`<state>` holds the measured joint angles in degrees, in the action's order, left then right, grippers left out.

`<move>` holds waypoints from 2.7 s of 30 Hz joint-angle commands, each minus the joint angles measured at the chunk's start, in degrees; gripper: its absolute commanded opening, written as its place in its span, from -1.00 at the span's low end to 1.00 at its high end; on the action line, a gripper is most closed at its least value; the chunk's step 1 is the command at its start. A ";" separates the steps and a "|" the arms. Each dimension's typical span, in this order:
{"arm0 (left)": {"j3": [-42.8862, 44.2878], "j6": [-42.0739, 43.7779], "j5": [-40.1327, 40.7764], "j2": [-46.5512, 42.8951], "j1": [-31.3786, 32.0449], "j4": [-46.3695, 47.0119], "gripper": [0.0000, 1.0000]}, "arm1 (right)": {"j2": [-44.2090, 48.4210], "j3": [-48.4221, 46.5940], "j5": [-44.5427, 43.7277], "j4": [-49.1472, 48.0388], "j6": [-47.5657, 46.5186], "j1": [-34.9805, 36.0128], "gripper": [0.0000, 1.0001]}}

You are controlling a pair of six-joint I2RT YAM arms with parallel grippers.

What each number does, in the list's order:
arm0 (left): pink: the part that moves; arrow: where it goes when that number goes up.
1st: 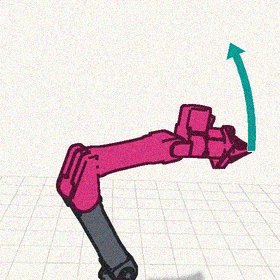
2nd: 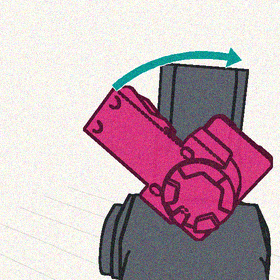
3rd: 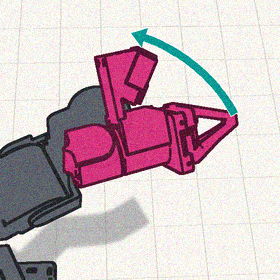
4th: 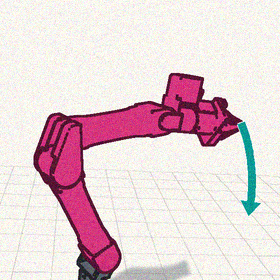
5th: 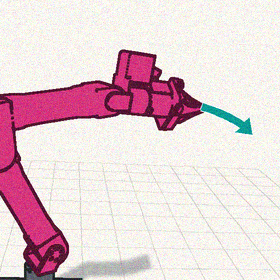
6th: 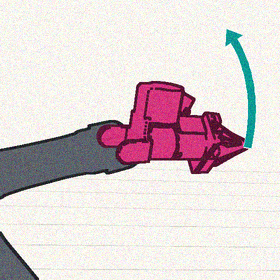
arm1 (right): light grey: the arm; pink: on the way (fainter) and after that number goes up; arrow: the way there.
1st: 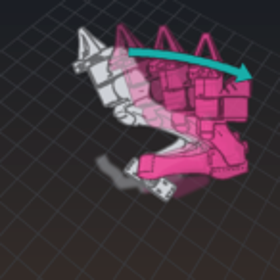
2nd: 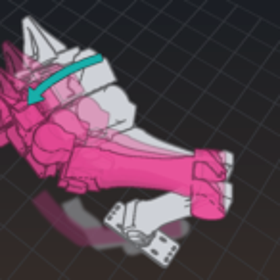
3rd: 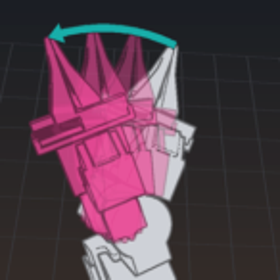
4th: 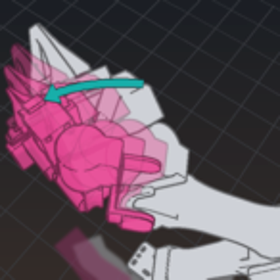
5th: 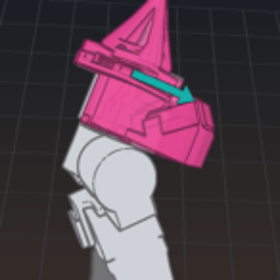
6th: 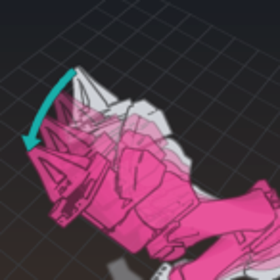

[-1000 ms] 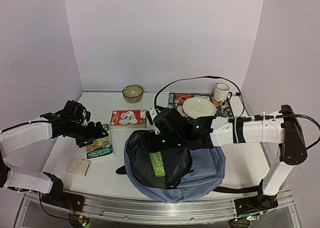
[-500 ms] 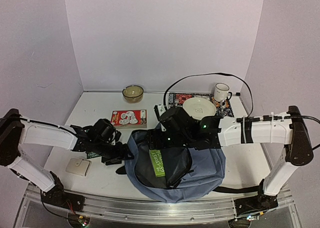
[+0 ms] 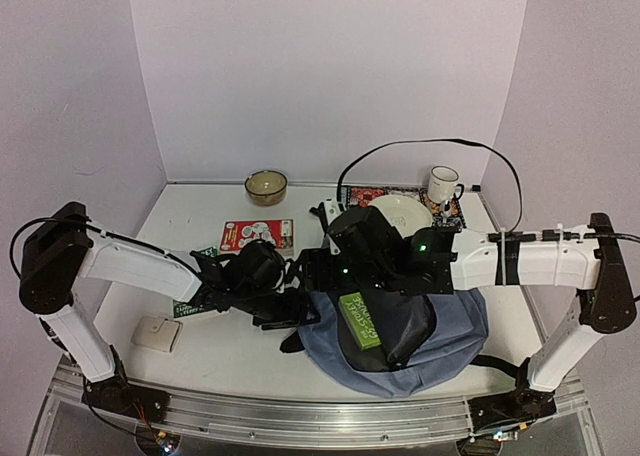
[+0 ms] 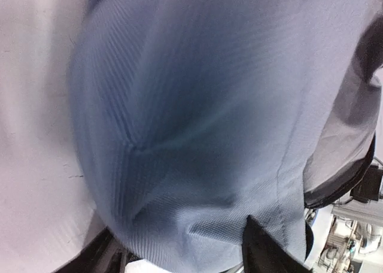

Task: Pack the student bag
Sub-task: Move the student bag to the center of the board, then move the book to the center of the board, then pick up the book from the center of the board.

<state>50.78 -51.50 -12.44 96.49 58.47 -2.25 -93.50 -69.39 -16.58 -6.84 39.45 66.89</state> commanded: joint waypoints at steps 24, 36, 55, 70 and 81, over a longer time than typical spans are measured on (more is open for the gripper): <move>3.27 16.73 22.59 -3.91 -41.21 -23.96 0.99 | -7.42 -5.92 1.68 1.56 0.52 -0.09 0.49; -2.58 17.05 12.91 -2.28 -35.95 -23.33 0.77 | -11.69 -8.53 7.96 1.61 1.40 -0.10 0.50; -15.21 4.98 7.73 -21.82 -24.28 -21.80 0.69 | -25.26 -18.49 16.09 3.89 4.14 0.20 0.40; -19.46 2.18 2.85 -19.03 -24.19 -13.94 0.51 | -36.27 -24.89 17.96 4.66 4.02 -0.78 0.14; -22.56 -3.43 -2.47 -21.31 -23.67 -6.14 0.35 | -35.69 -24.93 24.37 0.05 4.88 -0.80 -0.53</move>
<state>30.16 -51.38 -9.02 76.36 34.03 -14.19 -130.66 -93.71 4.19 -4.25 44.18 65.62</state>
